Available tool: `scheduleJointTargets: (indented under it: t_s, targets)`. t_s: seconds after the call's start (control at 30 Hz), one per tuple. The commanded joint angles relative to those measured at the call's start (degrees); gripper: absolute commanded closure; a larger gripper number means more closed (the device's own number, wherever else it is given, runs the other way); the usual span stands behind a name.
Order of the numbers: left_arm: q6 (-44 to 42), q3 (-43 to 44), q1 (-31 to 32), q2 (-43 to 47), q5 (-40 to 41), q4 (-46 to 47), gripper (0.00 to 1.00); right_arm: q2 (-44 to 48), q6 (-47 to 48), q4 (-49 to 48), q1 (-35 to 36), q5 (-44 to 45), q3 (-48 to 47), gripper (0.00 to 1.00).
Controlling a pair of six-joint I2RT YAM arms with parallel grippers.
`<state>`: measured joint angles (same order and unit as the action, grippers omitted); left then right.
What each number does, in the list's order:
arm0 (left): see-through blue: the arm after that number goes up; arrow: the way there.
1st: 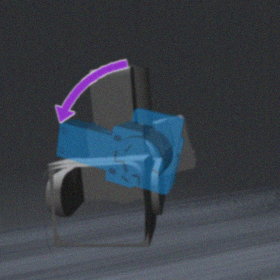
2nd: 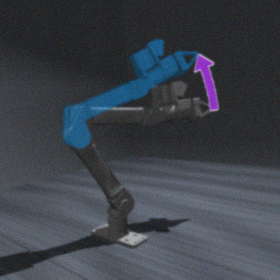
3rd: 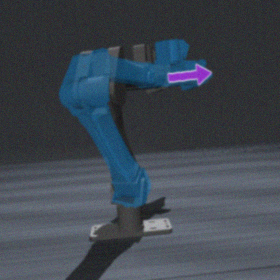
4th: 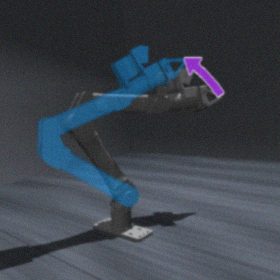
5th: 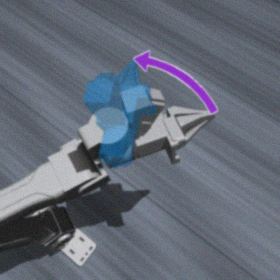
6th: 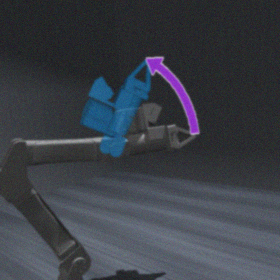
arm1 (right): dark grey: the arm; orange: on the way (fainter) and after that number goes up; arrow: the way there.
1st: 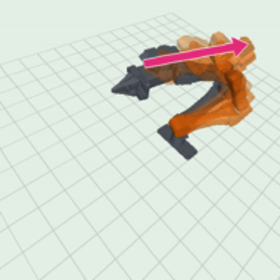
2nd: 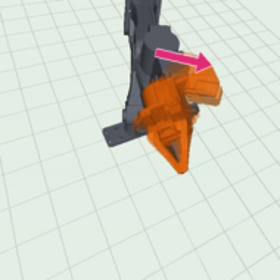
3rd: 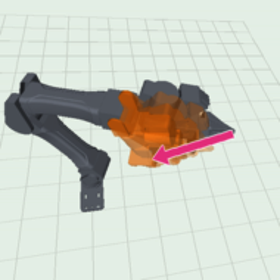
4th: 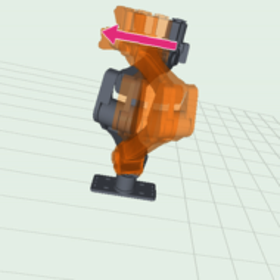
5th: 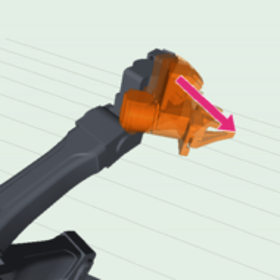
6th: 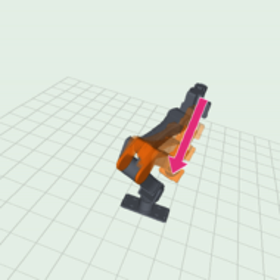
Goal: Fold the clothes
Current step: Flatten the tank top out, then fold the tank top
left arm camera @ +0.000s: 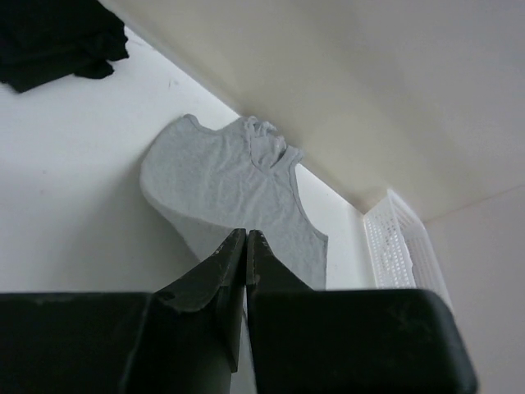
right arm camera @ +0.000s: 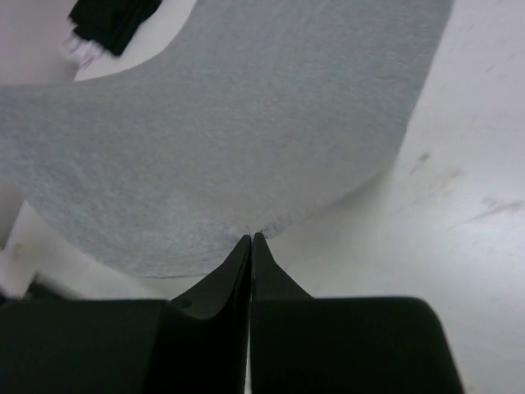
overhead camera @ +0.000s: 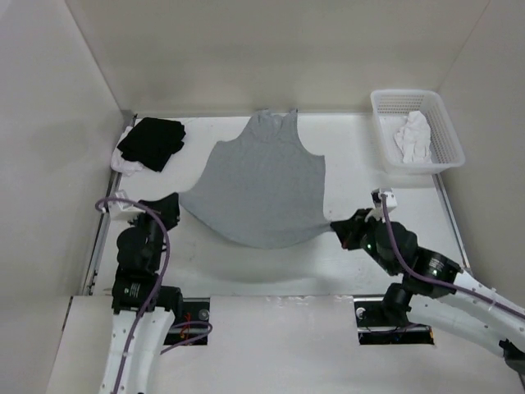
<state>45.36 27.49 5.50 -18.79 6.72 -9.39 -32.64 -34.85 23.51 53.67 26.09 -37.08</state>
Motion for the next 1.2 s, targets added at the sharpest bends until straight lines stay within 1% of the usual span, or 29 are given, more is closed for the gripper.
scheduleJointTargets:
  t_s: [0.0,0.07,0.13,0.2,0.23,0.27,0.3,0.37,0.4,0.47,0.5,0.53,0.6,0.67,0.8,0.9,0.97,1.07,1.1,1.13,1.17]
  targets:
    - [1.21,-1.91,0.52,7.96,1.63,-13.60,1.00,5.12,-14.42,9.33,8.22,4.50,1.92,1.00]
    - [2.27,-1.91,0.87,10.95,1.80,-19.24,1.00,6.27,-21.10,14.35,14.81,5.20,3.50,1.00]
    - [3.58,-1.56,1.48,13.06,2.15,-22.24,1.00,6.02,-26.99,17.61,22.01,6.60,4.82,1.00]
    - [4.29,-0.77,1.75,12.64,3.90,-22.34,1.00,4.62,-31.14,18.59,27.38,9.15,5.18,1.00]
    - [4.29,-0.68,1.75,10.98,4.61,-20.77,0.99,3.30,-31.59,18.59,28.71,10.90,4.83,1.00]
    - [4.12,-0.77,1.75,8.35,4.96,-18.06,0.99,1.55,-30.64,18.07,28.55,12.74,4.04,0.99]
    - [4.12,-1.03,1.67,5.11,4.71,-14.29,0.99,-0.04,-28.80,17.37,26.98,13.46,3.25,0.99]
    - [4.38,-1.20,2.36,-2.62,4.35,-5.42,0.99,-4.08,-21.00,13.17,18.40,13.38,0.88,0.99]
    - [4.64,-0.68,3.32,-8.92,4.88,1.23,1.00,-5.57,-16.70,9.31,13.48,11.46,-0.09,0.99]
    - [4.74,1.68,4.21,-17.65,6.02,9.44,1.00,-8.74,-6.60,-2.17,2.50,6.20,-0.62,0.99]
    - [4.39,3.35,4.74,-22.82,7.42,13.83,1.00,-10.93,-3.07,-7.20,-3.38,1.99,-1.32,0.99]
    - [4.21,5.45,5.35,-28.18,8.91,17.61,1.00,-12.95,-1.38,-10.47,-7.62,-1.27,-2.02,0.99]
    - [2.72,10.54,5.10,-38.90,11.90,23.95,1.00,-20.32,0.65,-17.06,-18.68,-9.00,-5.09,1.00]
    - [2.45,15.82,4.92,-48.75,13.84,28.70,1.00,-28.14,1.45,-22.25,-26.26,-14.11,-9.22,1.00]
    - [1.40,29.61,4.30,-66.08,13.67,31.88,1.00,-44.13,2.59,-27.89,-34.53,-18.70,-20.37,1.00]
    - [0.17,40.85,3.78,-77.42,13.67,31.98,1.00,-54.87,2.95,-28.25,-38.41,-21.25,-30.30,1.00]
    - [0.34,47.46,3.16,-83.76,13.14,31.10,1.00,-63.20,3.21,-27.29,-40.61,-23.09,-38.81,1.00]
    - [1.04,59.40,2.46,-94.65,12.71,27.59,0.97,-76.21,2.95,-25.36,-42.81,-24.41,-51.99,1.00]
    - [1.04,62.83,2.28,-97.81,12.44,26.28,0.94,-80.26,2.60,-23.87,-43.34,-24.94,-56.39,0.99]
    - [1.04,66.09,2.19,-100.80,11.74,24.96,0.87,-83.86,2.60,-22.21,-43.61,-25.29,-60.26,0.94]
    - [1.22,68.29,1.93,-102.66,10.17,23.38,0.79,-86.42,2.77,-20.71,-43.52,-24.95,-63.09,0.83]
